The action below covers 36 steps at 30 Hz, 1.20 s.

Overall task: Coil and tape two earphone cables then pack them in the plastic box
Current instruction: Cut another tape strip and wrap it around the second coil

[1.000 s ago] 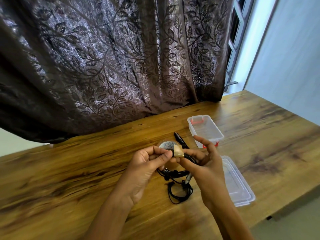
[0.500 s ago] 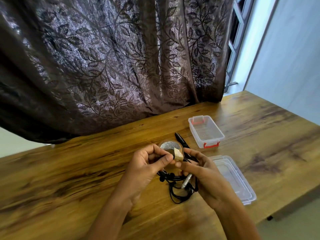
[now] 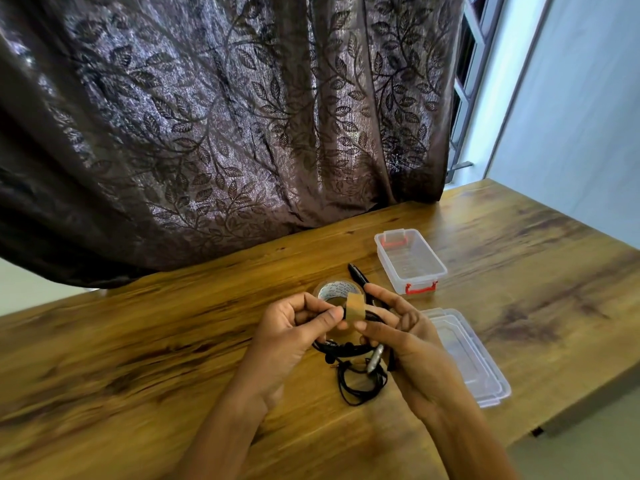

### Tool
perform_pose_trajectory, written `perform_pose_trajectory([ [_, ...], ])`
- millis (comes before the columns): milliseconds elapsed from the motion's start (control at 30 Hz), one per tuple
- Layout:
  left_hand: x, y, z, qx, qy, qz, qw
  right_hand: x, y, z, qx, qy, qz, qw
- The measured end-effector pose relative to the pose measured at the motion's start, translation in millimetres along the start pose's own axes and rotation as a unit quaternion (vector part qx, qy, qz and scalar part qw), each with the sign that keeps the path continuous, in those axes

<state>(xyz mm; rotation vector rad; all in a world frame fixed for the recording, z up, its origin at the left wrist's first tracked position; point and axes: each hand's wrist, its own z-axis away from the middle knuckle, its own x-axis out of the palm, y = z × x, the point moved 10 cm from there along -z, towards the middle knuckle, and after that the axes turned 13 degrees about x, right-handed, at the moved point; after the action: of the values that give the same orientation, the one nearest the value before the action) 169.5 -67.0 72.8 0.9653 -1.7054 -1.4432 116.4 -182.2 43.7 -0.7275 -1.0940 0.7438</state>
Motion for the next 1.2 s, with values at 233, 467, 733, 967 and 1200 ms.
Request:
perform_pose_trajectory([
  [233, -4.2, 1.3, -3.2, 0.003, 0.007, 0.019, 1.000, 3.8, -38.1, 19.5, -0.219, 0.109, 0.273, 0.930],
  [467, -5.6, 0.1, -5.8, 0.004, 0.025, 0.039, 0.999, 24.1, -46.9, 38.1, -0.367, 0.133, 0.418, 0.820],
  [733, -2.2, 13.7, -7.0, 0.062, -0.015, -0.015, 0.998, 29.5, -44.4, 37.4, -0.381, 0.169, 0.483, 0.770],
  [967, -1.6, 14.5, -10.9, 0.080, -0.033, -0.038, 0.996, 28.9, -37.7, 20.8, -0.298, 0.115, 0.497, 0.807],
  [1200, -5.7, 6.4, -13.6, 0.072, -0.023, -0.061, 0.995, 20.6, -7.4, 4.0, -0.047, -0.041, 0.264, 0.963],
])
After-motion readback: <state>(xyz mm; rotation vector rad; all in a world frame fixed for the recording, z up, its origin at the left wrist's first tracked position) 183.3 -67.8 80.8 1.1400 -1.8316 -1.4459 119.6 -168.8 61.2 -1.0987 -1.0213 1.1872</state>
